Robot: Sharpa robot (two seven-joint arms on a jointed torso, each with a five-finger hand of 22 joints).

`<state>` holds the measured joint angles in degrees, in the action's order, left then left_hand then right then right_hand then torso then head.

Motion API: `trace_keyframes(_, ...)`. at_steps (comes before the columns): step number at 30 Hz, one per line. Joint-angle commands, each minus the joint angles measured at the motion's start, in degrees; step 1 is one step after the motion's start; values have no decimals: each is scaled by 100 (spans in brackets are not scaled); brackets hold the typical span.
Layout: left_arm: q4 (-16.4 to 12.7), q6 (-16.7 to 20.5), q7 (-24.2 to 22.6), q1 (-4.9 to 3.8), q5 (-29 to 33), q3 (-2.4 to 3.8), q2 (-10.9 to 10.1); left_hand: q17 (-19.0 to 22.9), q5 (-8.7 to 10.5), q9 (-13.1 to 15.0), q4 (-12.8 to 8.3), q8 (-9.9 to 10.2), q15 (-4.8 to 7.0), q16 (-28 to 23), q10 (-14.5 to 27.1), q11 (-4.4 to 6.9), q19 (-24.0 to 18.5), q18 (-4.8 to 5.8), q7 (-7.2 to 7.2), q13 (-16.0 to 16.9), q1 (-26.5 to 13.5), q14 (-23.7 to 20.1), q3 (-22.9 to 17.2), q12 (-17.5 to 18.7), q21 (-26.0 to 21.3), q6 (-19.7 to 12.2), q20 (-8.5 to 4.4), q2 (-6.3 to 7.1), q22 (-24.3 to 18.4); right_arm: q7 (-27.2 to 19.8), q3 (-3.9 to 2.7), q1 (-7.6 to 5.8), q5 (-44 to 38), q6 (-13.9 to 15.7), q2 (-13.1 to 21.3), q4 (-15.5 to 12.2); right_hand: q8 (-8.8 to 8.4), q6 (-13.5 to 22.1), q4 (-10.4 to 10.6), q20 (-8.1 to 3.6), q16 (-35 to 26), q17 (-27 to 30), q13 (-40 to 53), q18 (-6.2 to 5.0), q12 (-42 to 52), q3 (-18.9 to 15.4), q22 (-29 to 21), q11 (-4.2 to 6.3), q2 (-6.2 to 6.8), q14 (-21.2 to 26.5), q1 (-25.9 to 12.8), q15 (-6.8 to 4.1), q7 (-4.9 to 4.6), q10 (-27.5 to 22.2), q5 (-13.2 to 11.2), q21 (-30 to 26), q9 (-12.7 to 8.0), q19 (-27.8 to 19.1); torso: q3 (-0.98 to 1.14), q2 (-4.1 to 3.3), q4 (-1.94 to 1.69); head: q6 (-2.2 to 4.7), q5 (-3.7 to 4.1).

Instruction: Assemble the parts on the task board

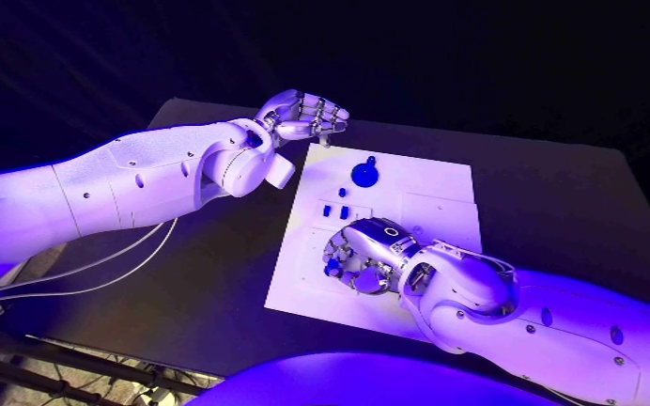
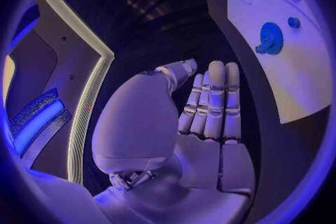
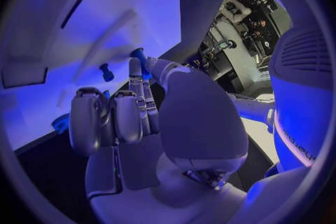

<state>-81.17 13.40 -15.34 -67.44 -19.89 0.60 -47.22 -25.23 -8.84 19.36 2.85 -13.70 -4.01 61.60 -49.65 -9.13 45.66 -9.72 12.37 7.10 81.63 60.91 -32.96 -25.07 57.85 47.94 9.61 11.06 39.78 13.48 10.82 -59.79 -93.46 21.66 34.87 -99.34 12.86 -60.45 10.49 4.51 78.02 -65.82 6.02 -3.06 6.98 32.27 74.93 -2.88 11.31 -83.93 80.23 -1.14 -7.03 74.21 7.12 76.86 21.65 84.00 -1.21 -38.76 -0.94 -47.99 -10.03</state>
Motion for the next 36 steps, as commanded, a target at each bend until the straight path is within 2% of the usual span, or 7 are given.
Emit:
trace_keyframes(1,-17,-72,-45,-3,31,4,4,-7,1,5,1,-29,-25,31,42,17,40,-84,34,-7,-18,-1,42,-18,-19,-46,19,-53,-5,53,16,40,-130,-177,-31,24,-13,31,-37,-2,-35,14,-9,62,-67,-6,1179,-38,25,-144,-79,-10,-37,-18,1,-43,0,235,1,-1,-1,-8,-1)
trace_keyframes(5,-19,-68,-41,-3,30,4,-1,-7,1,5,1,-29,-25,31,42,17,40,-84,34,-7,-18,-1,42,-18,-19,-46,19,-53,-5,32,22,55,-130,-174,-44,33,-188,318,-28,33,-83,103,1,47,-163,-56,1155,-87,207,-118,-280,31,-83,-94,127,-136,-59,205,0,2,3,-16,0)
trace_keyframes(8,-20,-67,-28,-3,30,4,-3,-8,0,7,2,-31,-25,32,48,17,40,-84,34,-8,-18,-4,44,-25,-23,-49,20,-54,-8,10,25,60,-129,-145,-45,34,-256,421,-44,40,-124,175,12,31,-189,-80,1134,-92,265,-100,-325,34,-89,-110,126,-219,-81,182,-2,4,9,-25,10)
trace_keyframes(19,-21,-76,-4,-3,29,4,-10,-10,0,7,2,-29,-26,36,54,16,44,-86,35,-8,-17,-2,46,-28,-22,-55,19,-53,-9,-10,28,65,-190,93,21,-4,-549,890,-72,27,-137,193,66,24,-234,-119,1127,-47,385,-102,-416,2,-100,-97,114,-244,-186,181,1,4,8,5,35)
trace_keyframes(27,-20,-91,5,-2,27,4,-25,-10,0,7,2,-29,-26,36,54,16,44,-86,35,-8,-17,-2,46,-28,-22,-55,19,-53,-9,-137,14,57,-165,579,280,-241,-706,1149,-75,-11,-74,93,141,54,-185,-243,1170,12,426,-137,-434,-44,-43,30,94,-75,-257,234,4,9,11,52,78)
trace_keyframes(33,-15,-101,4,-1,27,3,-38,-11,1,7,2,-28,-26,40,60,15,48,-86,36,-9,-16,1,47,-30,-21,-60,19,-52,-9,-307,-41,-92,290,874,671,-539,-774,1249,-16,-53,10,-30,255,88,-97,-604,1218,66,401,-173,-405,-89,5,149,-40,114,-292,288,0,20,11,101,168)
trace_keyframes(36,-10,-107,4,-1,27,3,-47,-11,1,7,2,-28,-26,40,60,15,48,-86,36,-9,-16,1,47,-30,-21,-60,19,-52,-9,-446,-68,-244,972,907,978,-710,-761,1200,73,-76,55,-93,444,99,72,-1075,1231,89,318,-185,-275,-109,-19,252,8,172,-294,302,-2,24,12,138,244)
